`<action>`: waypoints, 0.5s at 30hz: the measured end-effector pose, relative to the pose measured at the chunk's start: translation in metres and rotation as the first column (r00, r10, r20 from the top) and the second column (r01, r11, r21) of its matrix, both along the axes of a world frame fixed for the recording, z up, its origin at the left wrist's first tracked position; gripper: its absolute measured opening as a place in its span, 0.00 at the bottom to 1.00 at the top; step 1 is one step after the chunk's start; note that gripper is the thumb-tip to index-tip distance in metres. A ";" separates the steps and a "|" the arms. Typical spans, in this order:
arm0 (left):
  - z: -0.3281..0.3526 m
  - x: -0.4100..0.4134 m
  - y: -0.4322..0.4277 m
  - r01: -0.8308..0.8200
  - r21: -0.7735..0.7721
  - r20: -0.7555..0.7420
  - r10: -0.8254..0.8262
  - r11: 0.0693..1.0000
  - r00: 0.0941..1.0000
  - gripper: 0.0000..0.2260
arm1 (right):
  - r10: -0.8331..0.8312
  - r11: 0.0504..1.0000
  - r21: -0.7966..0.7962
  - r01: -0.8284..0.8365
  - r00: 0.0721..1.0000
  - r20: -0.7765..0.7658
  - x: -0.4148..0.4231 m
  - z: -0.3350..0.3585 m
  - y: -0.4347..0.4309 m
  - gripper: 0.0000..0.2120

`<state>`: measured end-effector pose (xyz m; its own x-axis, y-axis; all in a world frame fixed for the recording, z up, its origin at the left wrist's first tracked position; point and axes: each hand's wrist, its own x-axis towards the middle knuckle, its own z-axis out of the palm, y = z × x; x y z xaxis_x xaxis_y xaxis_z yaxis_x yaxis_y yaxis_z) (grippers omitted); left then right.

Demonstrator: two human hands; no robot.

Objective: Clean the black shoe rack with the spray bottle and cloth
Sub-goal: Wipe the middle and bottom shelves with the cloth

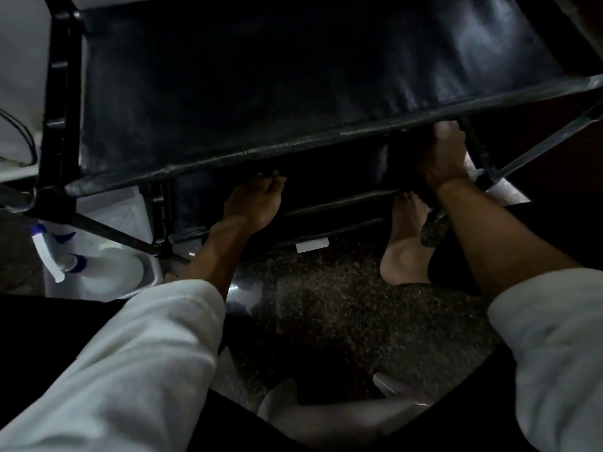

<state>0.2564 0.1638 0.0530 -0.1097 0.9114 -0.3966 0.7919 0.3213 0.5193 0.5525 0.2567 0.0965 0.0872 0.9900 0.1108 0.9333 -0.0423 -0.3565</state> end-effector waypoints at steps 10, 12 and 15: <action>0.008 -0.007 -0.006 -0.048 -0.072 0.202 0.062 0.996 0.977 0.27 | 0.203 0.969 -0.172 -0.179 0.971 0.130 -0.088 -0.011 -0.024 0.15; 0.012 -0.009 -0.007 -0.112 -0.043 0.257 0.119 0.993 0.959 0.27 | 0.274 0.943 -0.214 -0.253 0.959 0.075 -0.110 -0.010 -0.030 0.16; 0.016 -0.012 -0.014 -0.149 0.046 0.275 0.131 0.988 0.952 0.28 | 0.395 0.890 -0.251 -0.380 0.919 0.010 -0.130 -0.009 -0.035 0.15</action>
